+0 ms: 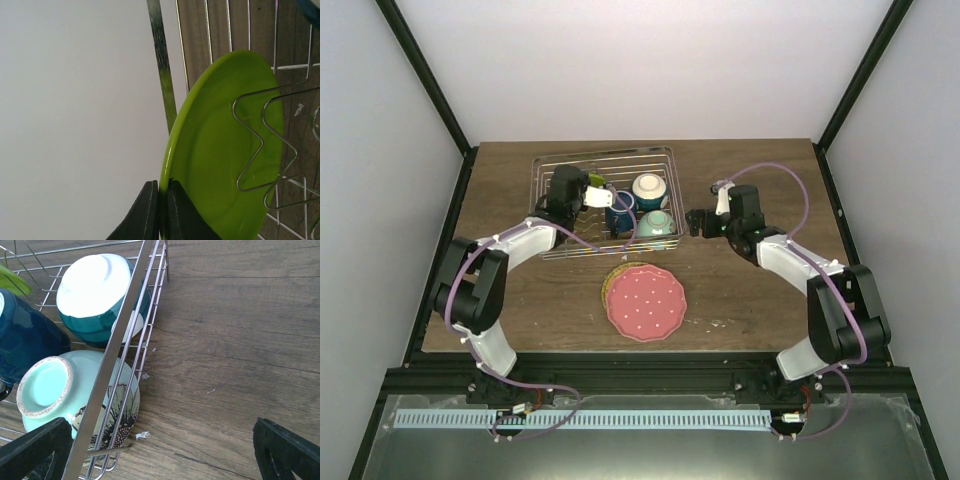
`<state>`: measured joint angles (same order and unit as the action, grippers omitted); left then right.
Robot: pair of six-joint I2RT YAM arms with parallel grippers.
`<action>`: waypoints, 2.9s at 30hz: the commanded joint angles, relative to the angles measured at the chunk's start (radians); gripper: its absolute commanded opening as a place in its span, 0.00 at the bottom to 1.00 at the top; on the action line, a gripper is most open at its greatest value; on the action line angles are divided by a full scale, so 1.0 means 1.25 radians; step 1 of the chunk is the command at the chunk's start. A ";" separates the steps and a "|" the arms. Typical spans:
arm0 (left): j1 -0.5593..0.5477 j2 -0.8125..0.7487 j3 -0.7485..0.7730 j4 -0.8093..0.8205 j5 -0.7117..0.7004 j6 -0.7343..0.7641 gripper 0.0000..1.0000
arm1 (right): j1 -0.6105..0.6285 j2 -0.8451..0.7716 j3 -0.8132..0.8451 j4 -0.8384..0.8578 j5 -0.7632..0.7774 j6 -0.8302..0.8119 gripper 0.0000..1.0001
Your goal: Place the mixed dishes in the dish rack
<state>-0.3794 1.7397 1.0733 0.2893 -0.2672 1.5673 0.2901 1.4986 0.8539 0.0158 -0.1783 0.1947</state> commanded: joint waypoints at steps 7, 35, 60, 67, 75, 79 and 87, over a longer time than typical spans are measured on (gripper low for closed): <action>-0.009 -0.017 -0.002 -0.001 -0.003 -0.049 0.37 | -0.006 0.013 0.007 0.017 -0.004 -0.004 1.00; -0.099 -0.149 0.417 -0.801 0.047 -1.199 1.00 | -0.007 0.029 0.020 0.006 -0.008 0.002 1.00; -0.234 -0.506 -0.329 -0.571 0.365 -1.744 0.96 | -0.008 0.025 0.025 -0.030 0.020 -0.003 1.00; -0.243 -0.446 -0.360 -0.494 0.401 -1.754 0.95 | -0.008 0.027 0.023 -0.031 0.028 -0.005 1.00; -0.245 -0.404 -0.386 -0.437 0.421 -1.760 0.89 | -0.008 0.036 0.024 -0.030 0.029 -0.005 1.00; -0.247 -0.395 -0.393 -0.414 0.437 -1.758 0.82 | -0.008 0.040 0.024 -0.030 0.028 -0.004 1.00; -0.252 -0.375 -0.399 -0.385 0.453 -1.757 0.74 | -0.007 0.045 0.025 -0.029 0.029 -0.003 1.00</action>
<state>-0.6888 1.2526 0.5869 -0.2371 0.2764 -0.6281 0.2844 1.5463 0.8555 -0.0181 -0.1551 0.1967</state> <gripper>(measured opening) 0.752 0.999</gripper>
